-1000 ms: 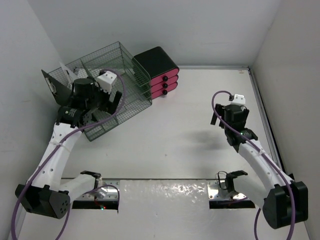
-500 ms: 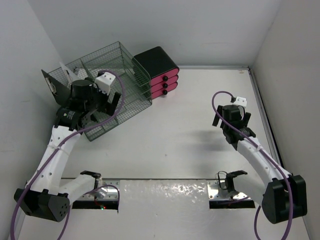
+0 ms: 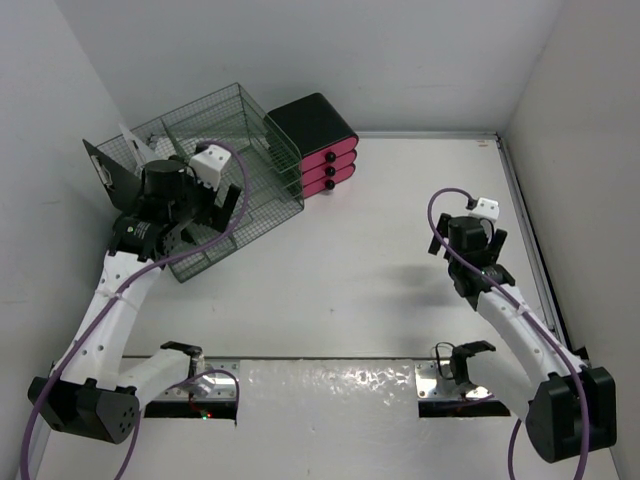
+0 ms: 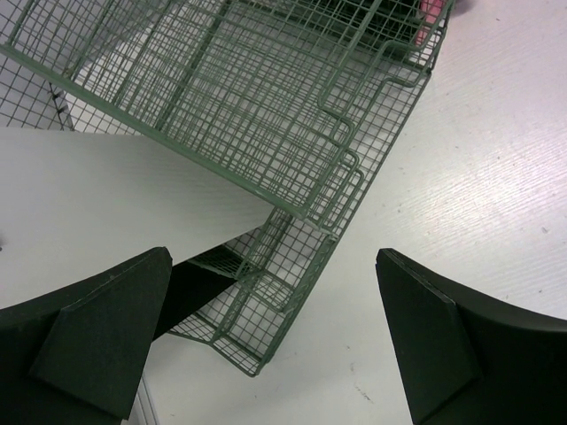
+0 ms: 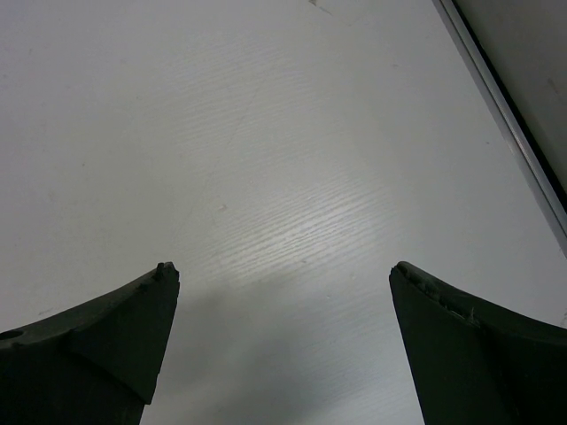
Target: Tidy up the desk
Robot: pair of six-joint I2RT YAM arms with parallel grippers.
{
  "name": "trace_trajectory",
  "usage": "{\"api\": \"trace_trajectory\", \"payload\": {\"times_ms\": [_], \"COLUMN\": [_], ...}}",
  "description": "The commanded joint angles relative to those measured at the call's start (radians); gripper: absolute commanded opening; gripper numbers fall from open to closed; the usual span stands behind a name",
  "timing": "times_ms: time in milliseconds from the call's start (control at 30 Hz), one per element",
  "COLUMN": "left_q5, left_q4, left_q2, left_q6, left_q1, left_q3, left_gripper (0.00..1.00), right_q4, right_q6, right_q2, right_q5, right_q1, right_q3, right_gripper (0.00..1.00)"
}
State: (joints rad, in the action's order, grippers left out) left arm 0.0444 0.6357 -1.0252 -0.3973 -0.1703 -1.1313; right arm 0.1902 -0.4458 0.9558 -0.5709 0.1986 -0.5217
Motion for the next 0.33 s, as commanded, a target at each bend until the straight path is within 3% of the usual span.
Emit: {"api": "trace_trajectory", "payload": {"times_ms": [0,300], "left_q5": [-0.005,0.008], "left_q4": [-0.01,-0.005], "left_q2": [0.028,0.033], "left_q6": [-0.014,-0.028], "left_q1": [-0.009,-0.009], "left_q3": [-0.027,-0.013], "left_gripper": [0.99,0.99], "right_q4": [-0.055,-0.067], "right_q6": [0.009,-0.021], "right_q2": [-0.025,-0.023], "right_q5": [-0.018,-0.034], "right_q1": [0.001,0.001], "right_q3": [0.006,0.014], "right_gripper": [0.99,0.99]}}
